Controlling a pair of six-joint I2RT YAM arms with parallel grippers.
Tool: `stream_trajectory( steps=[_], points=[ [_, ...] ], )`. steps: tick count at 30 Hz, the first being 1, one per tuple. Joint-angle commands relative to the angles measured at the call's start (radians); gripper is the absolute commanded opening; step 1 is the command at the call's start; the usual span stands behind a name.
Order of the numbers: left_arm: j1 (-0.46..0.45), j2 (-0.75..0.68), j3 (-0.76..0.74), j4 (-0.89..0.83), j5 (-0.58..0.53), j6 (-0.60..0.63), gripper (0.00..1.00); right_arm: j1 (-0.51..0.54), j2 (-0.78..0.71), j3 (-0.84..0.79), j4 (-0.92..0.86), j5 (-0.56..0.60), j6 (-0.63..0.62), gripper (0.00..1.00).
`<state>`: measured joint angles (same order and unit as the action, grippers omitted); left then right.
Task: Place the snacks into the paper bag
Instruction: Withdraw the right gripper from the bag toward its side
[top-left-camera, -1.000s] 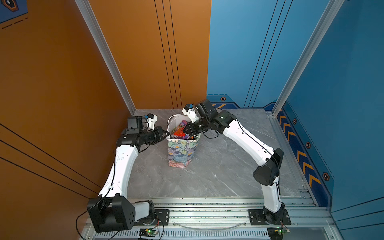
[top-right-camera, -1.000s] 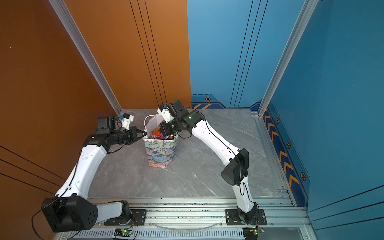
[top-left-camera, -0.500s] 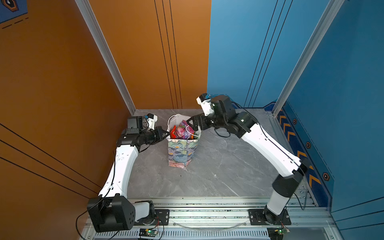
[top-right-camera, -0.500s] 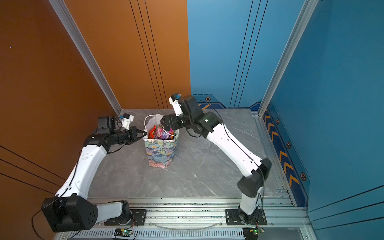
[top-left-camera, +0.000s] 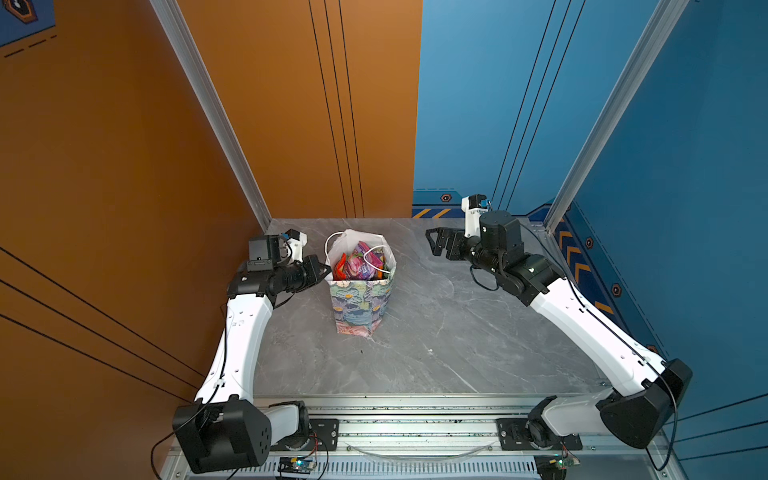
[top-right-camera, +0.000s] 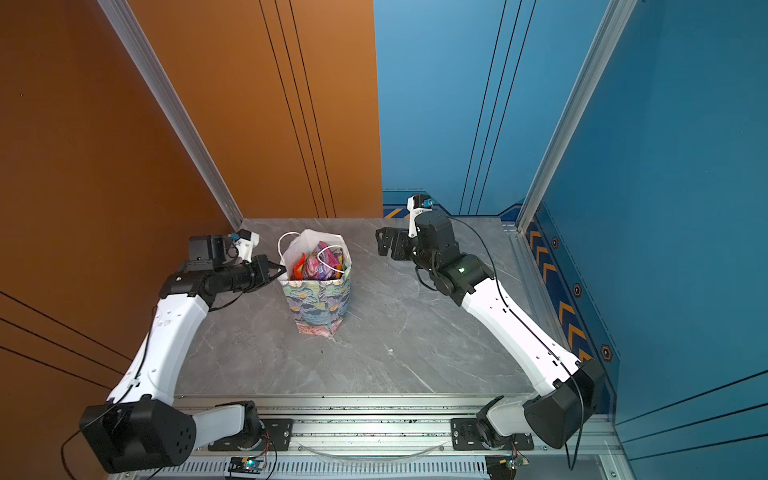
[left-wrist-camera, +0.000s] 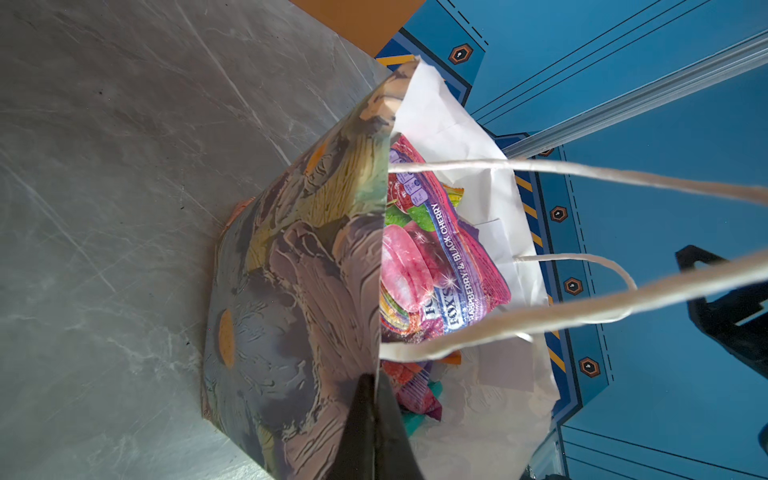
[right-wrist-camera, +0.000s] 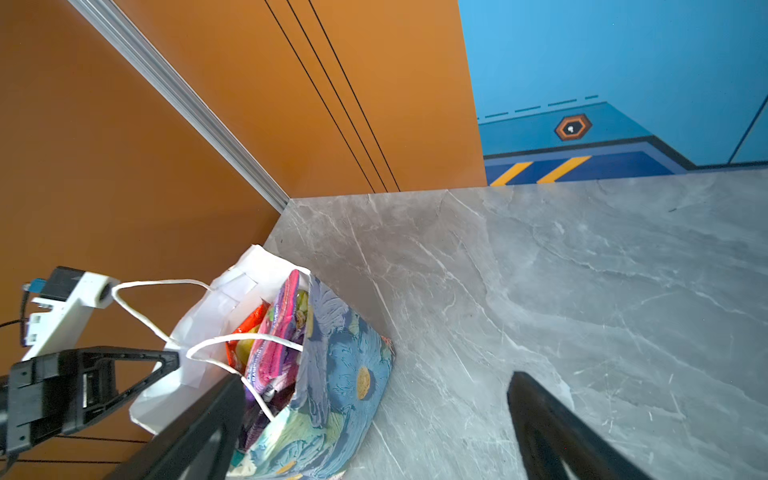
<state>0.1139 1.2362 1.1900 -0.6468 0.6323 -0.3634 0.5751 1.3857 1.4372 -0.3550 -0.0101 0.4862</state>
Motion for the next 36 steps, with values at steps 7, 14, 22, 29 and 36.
stream_trajectory(
  steps=[7, 14, 22, 29, 36],
  points=[
    [0.013, -0.004, -0.013, -0.024, -0.024, 0.003, 0.26, -0.053, -0.081, -0.059, 0.037, 0.015, 0.061, 1.00],
    [0.017, -0.008, -0.015, -0.011, -0.008, -0.006, 0.52, -0.073, -0.108, -0.091, 0.039, 0.019, 0.077, 1.00],
    [0.021, -0.016, -0.018, 0.007, 0.015, -0.016, 0.68, -0.098, -0.125, -0.103, 0.031, 0.013, 0.081, 1.00],
    [0.023, -0.024, -0.016, 0.021, 0.038, -0.025, 0.91, -0.105, -0.124, -0.113, 0.029, 0.004, 0.084, 1.00],
    [0.026, -0.039, -0.014, 0.051, 0.065, -0.035, 0.98, -0.117, -0.119, -0.115, 0.018, -0.009, 0.077, 1.00]
  ],
)
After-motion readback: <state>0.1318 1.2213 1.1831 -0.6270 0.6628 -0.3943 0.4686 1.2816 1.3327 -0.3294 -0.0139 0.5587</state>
